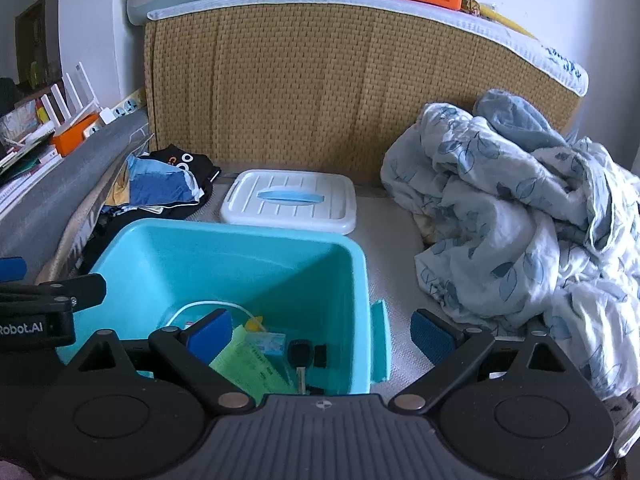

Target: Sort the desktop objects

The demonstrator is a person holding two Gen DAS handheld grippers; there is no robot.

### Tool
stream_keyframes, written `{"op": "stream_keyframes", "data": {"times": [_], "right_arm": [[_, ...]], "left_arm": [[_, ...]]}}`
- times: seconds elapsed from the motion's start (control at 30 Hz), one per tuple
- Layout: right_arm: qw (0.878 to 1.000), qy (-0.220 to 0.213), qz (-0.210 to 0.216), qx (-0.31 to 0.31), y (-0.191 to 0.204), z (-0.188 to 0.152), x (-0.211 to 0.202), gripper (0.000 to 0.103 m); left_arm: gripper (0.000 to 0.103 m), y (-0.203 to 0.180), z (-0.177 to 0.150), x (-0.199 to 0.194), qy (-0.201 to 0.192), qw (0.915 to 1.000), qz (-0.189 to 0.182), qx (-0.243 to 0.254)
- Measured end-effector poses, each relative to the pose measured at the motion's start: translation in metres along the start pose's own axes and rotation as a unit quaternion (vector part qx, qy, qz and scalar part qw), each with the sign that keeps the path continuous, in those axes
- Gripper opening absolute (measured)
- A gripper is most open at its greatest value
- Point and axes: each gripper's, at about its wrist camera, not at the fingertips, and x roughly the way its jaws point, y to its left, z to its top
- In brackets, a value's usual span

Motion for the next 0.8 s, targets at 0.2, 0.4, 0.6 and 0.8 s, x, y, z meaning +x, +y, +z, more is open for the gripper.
{"op": "stream_keyframes", "data": {"times": [0.2,0.4,0.6,0.8], "right_arm": [[1.000,0.003,-0.003,-0.003,-0.002,0.006,0.004,0.098],[1.000,0.006,-0.007,-0.005,-0.003,0.012,0.008,0.098],[1.000,0.009,-0.010,-0.008,-0.005,0.019,0.013,0.098],[1.000,0.012,-0.013,-0.011,-0.006,0.025,0.017,0.098]], "left_arm": [[0.103,0.000,0.005,0.007,-0.001,1.0000,0.002,0.009],[0.103,-0.002,0.010,0.013,0.002,0.9998,-0.007,0.020],[0.103,-0.006,0.018,0.021,0.015,0.9996,-0.006,0.022],[0.103,-0.002,0.029,0.022,0.005,0.9998,-0.011,0.015]]}}
